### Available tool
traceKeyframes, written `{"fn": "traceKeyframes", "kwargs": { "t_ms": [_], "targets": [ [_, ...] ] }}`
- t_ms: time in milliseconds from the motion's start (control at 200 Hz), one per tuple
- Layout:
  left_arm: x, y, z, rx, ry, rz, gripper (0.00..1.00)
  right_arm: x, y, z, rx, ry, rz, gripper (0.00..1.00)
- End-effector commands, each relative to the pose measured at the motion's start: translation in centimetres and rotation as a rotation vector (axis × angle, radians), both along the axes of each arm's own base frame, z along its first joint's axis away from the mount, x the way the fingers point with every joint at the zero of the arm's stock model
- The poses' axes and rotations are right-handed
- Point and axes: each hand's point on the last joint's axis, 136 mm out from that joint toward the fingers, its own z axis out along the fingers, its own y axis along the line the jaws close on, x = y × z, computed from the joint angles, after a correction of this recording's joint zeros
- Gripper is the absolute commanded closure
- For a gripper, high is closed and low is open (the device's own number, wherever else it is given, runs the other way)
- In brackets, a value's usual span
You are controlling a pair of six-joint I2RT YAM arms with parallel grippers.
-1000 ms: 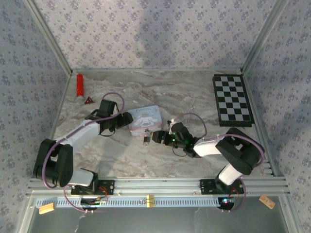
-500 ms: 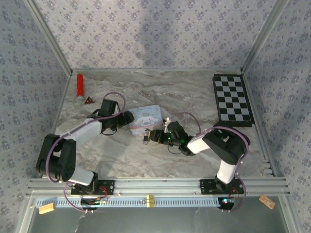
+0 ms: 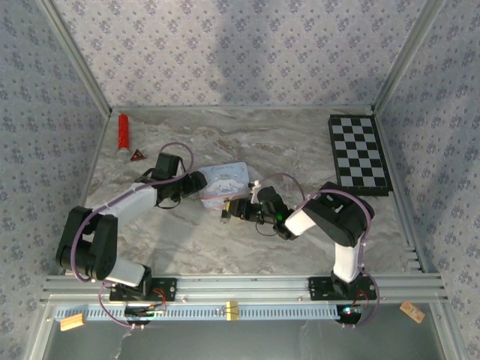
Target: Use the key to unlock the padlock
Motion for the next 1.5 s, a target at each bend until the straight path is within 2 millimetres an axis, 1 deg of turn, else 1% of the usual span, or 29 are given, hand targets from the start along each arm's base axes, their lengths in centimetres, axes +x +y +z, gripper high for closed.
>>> {"fn": "traceKeyframes", "kwargs": {
  "t_ms": [0, 185, 290, 490, 650, 750, 860, 915, 1039, 1184, 1254, 1374, 1494],
  "targets": [
    [-1.1, 0.5, -1.3, 0.019, 0.051, 0.010, 0.23, -0.4, 0.3, -1.8, -0.018, 0.058, 0.020, 0.65],
    [-1.1, 0.3, -1.2, 0.016, 0.053, 0.009, 0.24, -0.4, 0.6, -2.0, -0.015, 0.061, 0.031, 0.67],
    [-1.2, 0.3, -1.3, 0.017, 0.053, 0.009, 0.24, -0.4, 0.7, -2.0, -0.012, 0.064, 0.037, 0.70],
    [-1.4, 0.3, -1.5, 0.032, 0.058, 0.009, 0.23, -0.4, 1.1, -1.5, 0.008, 0.057, 0.051, 0.74],
    [-1.4, 0.4, -1.6, 0.041, 0.062, 0.016, 0.24, -0.9, 1.5, -0.7, 0.027, 0.040, 0.068, 0.74],
    [-1.4, 0.5, -1.6, 0.048, 0.063, 0.020, 0.23, -1.0, 1.2, -0.7, 0.022, 0.036, 0.062, 0.69],
    [-1.4, 0.5, -1.7, 0.048, 0.064, 0.021, 0.24, -1.1, 1.3, -0.5, 0.024, 0.017, 0.069, 0.69],
    [-1.5, 0.5, -1.8, 0.048, 0.070, 0.024, 0.23, -1.1, 1.6, -0.2, 0.024, 0.004, 0.078, 0.70],
    [-1.6, 0.4, -1.9, 0.050, 0.072, 0.024, 0.23, -1.1, 1.9, -0.9, -0.038, 0.020, 0.081, 0.74],
    [-1.8, 0.2, -1.9, 0.050, 0.074, 0.023, 0.23, -1.0, 1.6, -1.8, -0.098, 0.037, 0.061, 0.75],
    [-1.8, 0.0, -1.9, 0.051, 0.073, 0.022, 0.23, -0.9, 1.8, -1.7, -0.096, 0.035, 0.065, 0.76],
    [-2.0, -0.1, -1.9, 0.056, 0.074, 0.023, 0.23, -0.8, 1.8, -1.6, -0.101, 0.034, 0.064, 0.81],
    [-2.3, -0.1, -2.0, 0.066, 0.074, 0.028, 0.23, -0.7, 2.1, -1.2, -0.087, 0.026, 0.073, 0.81]
  ]
}}
